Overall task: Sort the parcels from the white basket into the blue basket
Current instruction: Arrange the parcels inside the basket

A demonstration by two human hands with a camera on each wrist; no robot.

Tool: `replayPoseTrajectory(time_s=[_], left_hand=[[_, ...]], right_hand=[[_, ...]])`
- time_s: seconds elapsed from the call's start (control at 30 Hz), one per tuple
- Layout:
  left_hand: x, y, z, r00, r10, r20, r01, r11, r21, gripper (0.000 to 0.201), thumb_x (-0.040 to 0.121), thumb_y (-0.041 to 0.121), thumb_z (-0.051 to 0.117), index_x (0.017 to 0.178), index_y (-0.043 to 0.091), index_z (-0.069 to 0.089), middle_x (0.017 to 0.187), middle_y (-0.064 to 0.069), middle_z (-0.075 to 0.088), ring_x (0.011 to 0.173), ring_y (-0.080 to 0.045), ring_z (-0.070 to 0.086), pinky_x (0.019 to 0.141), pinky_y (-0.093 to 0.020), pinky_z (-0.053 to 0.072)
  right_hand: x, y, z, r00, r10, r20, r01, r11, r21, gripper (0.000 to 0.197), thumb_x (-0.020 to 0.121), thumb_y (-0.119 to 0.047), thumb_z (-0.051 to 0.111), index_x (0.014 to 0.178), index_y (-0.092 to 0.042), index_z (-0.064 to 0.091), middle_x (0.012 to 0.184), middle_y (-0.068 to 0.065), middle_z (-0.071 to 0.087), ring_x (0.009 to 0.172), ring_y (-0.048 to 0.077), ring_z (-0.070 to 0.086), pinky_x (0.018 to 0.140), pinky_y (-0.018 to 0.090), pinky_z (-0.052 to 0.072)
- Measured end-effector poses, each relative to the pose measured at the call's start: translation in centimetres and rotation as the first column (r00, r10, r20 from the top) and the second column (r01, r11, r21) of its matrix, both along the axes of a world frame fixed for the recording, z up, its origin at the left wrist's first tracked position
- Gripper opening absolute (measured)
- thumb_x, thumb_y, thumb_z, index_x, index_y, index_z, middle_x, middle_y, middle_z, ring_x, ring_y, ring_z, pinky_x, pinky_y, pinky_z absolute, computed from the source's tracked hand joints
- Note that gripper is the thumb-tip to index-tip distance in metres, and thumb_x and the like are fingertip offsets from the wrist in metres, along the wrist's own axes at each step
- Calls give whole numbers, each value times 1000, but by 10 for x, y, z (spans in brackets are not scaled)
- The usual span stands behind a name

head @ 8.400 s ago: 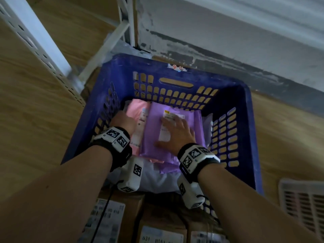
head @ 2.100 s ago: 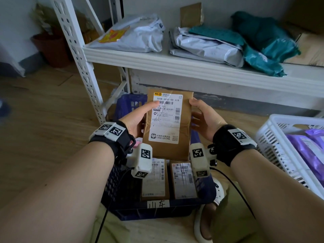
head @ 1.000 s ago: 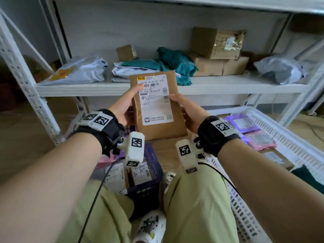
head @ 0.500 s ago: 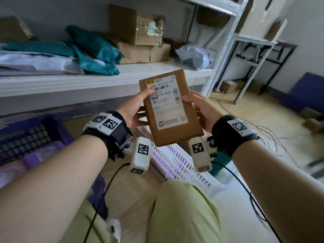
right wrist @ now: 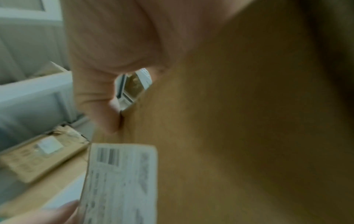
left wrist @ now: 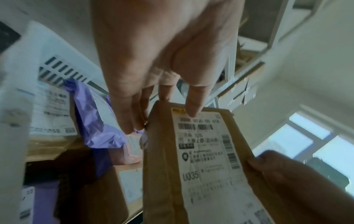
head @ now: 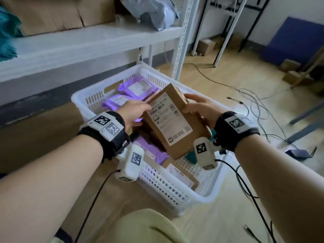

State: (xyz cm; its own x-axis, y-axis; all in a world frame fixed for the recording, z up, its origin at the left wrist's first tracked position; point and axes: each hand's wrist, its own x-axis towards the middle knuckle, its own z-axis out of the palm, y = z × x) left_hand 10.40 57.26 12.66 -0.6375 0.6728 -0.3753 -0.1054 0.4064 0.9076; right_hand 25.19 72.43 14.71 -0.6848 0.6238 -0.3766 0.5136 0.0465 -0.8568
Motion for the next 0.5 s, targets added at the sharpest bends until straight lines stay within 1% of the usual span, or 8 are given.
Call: replayPoseTrajectory(time_s=[0.07, 0.13, 0.17, 0.23, 0.3, 0.37, 0.43, 0.5], left_hand=[[-2, 25, -22, 992, -115, -45, 108, 985, -132, 7, 89, 16, 57, 87, 15, 64, 97, -6, 63, 90, -20, 56, 84, -29, 40], [-2, 47, -43, 962, -270, -44, 253, 940, -228, 22, 89, 14, 57, 107, 4, 65, 108, -12, 65, 94, -23, 60, 83, -25, 48], [-1, 55, -48, 946, -321, -36, 298, 912, -281, 29, 89, 15, 57, 115, 1, 62, 109, -12, 64, 91, -23, 60, 74, -22, 50], [1, 71, -56, 921, -385, -56, 337, 862, -380, 34, 92, 19, 55, 121, 2, 59, 108, -13, 61, 90, -23, 58, 55, -22, 42], [1, 84, -65, 912, -407, -57, 346, 834, -430, 35, 94, 17, 51, 125, 1, 57, 110, -15, 60, 89, -21, 57, 51, -23, 40], [1, 93, -73, 899, -437, -27, 371, 793, -483, 33, 97, 12, 44, 126, -1, 53, 104, -9, 55, 76, -14, 53, 38, -15, 42], [6, 101, -83, 885, -465, -20, 385, 755, -532, 34, 98, 10, 41, 129, -2, 49, 94, -5, 53, 71, -12, 49, 38, -14, 41], [10, 107, -94, 881, -471, 32, 399, 705, -586, 33, 98, 13, 43, 127, -1, 50, 83, -3, 52, 64, -12, 46, 46, -23, 41]], right_hand=[[-3, 20, -20, 995, 25, 92, -25, 1000, -4, 64, 67, -22, 72, 126, -42, 55, 107, 3, 69, 91, 23, 70, 82, 40, 57], [-7, 34, -43, 982, 65, 178, -65, 998, -7, 64, 62, -22, 73, 121, -43, 56, 114, 3, 66, 94, 24, 68, 86, 39, 56], [-9, 40, -56, 971, 91, 223, -93, 996, -3, 64, 61, -23, 73, 119, -44, 57, 118, 1, 63, 96, 23, 66, 86, 37, 56], [-12, 48, -81, 936, 163, 313, -167, 986, -15, 61, 69, -20, 71, 124, -40, 55, 117, -2, 59, 96, 20, 63, 80, 30, 55], [-12, 54, -107, 899, 217, 380, -194, 976, -99, 61, 73, -13, 67, 129, -35, 53, 114, 1, 61, 95, 21, 64, 79, 29, 56], [-12, 55, -129, 850, 268, 454, -218, 963, -161, 62, 73, -12, 65, 129, -35, 53, 117, 4, 61, 98, 23, 64, 83, 31, 55], [-13, 51, -147, 766, 328, 553, -299, 943, -146, 55, 77, -13, 62, 128, -32, 56, 115, 1, 59, 96, 18, 61, 77, 26, 54], [-14, 44, -161, 602, 396, 694, -471, 877, -92, 43, 85, -15, 58, 128, -19, 58, 107, 1, 56, 83, 15, 55, 63, 18, 46]])
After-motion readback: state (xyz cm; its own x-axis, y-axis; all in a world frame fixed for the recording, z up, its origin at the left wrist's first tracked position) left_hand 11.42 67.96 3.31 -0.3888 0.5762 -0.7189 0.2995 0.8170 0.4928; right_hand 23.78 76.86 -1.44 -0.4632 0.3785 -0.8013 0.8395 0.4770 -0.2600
